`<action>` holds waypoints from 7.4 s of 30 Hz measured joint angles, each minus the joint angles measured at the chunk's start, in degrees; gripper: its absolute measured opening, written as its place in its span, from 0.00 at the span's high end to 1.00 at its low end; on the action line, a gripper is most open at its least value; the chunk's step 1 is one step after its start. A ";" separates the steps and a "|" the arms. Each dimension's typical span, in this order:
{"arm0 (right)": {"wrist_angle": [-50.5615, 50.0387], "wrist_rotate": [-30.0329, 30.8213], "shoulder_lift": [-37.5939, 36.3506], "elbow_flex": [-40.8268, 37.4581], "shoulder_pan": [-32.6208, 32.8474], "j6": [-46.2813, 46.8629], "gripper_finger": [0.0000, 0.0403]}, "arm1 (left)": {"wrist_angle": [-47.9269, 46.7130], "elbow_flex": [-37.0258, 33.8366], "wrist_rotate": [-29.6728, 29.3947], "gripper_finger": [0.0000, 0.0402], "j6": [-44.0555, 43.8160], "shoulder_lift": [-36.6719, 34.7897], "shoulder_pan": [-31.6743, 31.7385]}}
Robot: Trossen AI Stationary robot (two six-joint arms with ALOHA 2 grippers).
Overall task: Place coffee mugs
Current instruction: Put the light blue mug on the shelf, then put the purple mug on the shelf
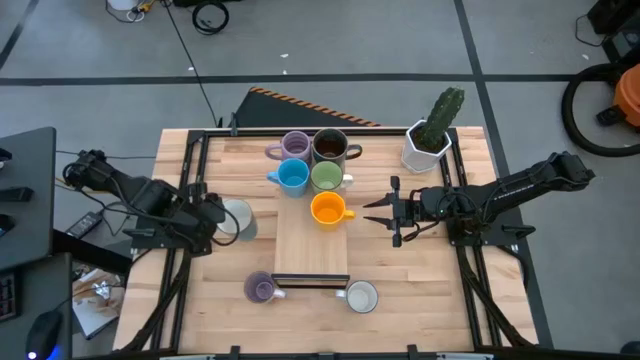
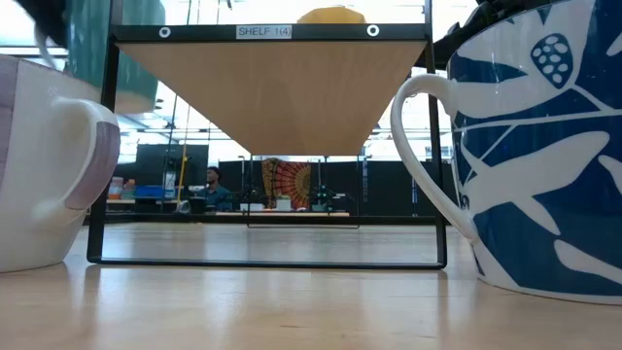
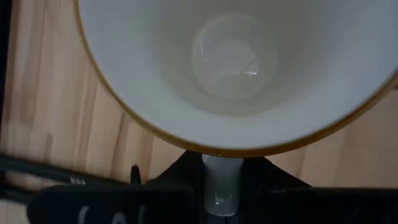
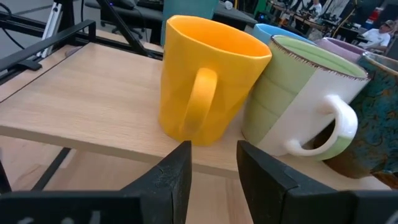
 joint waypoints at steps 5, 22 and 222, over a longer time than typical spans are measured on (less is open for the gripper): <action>-0.06 0.12 0.00 0.01 0.05 0.32 0.67 | -1.63 5.40 0.92 0.86 6.07 1.86 3.93; 0.97 0.02 0.02 0.00 0.07 1.03 0.67 | 2.40 11.45 2.21 0.86 22.24 11.86 15.00; 3.75 -10.20 0.13 0.01 -1.02 -5.57 0.67 | 9.54 13.30 -1.35 0.41 -69.20 36.57 -18.53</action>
